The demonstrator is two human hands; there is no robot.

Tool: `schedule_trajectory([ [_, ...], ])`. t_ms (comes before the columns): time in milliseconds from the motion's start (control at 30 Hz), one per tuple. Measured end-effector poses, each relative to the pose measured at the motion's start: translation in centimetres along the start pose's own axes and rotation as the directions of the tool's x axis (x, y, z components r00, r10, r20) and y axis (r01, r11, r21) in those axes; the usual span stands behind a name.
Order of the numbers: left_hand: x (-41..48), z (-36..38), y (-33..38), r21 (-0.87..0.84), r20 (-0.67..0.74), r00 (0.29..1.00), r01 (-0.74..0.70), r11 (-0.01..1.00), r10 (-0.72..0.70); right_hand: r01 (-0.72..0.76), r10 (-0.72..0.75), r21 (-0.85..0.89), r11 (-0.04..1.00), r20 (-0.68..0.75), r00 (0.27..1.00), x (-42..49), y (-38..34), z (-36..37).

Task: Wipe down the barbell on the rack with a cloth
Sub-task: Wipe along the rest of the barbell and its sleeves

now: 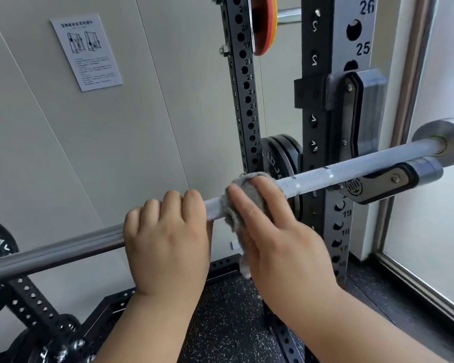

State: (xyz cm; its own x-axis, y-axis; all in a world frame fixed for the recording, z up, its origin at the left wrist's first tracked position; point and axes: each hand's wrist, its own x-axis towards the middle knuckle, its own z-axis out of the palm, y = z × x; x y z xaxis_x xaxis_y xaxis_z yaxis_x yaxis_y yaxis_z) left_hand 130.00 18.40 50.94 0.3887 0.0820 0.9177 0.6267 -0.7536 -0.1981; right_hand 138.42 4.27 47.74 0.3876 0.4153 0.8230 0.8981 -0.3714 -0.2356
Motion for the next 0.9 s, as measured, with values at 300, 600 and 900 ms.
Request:
schedule_trajectory([
  [300,0.9,-0.5,0.1,-0.012,0.070,0.998,0.000,1.000,0.001,-0.125,0.127,0.027,0.992,-0.106,0.986,0.6,2.8,-1.5],
  [600,2.4,-1.9,0.3,-0.075,0.349,0.937,0.021,0.997,0.006,-0.103,0.098,-0.050,0.993,-0.091,0.991,0.4,4.7,-2.6],
  [900,3.4,-2.9,0.2,-0.123,0.427,0.904,0.020,0.992,0.035,0.019,-0.018,-0.056,0.998,0.016,1.000,0.1,3.2,-1.3],
])
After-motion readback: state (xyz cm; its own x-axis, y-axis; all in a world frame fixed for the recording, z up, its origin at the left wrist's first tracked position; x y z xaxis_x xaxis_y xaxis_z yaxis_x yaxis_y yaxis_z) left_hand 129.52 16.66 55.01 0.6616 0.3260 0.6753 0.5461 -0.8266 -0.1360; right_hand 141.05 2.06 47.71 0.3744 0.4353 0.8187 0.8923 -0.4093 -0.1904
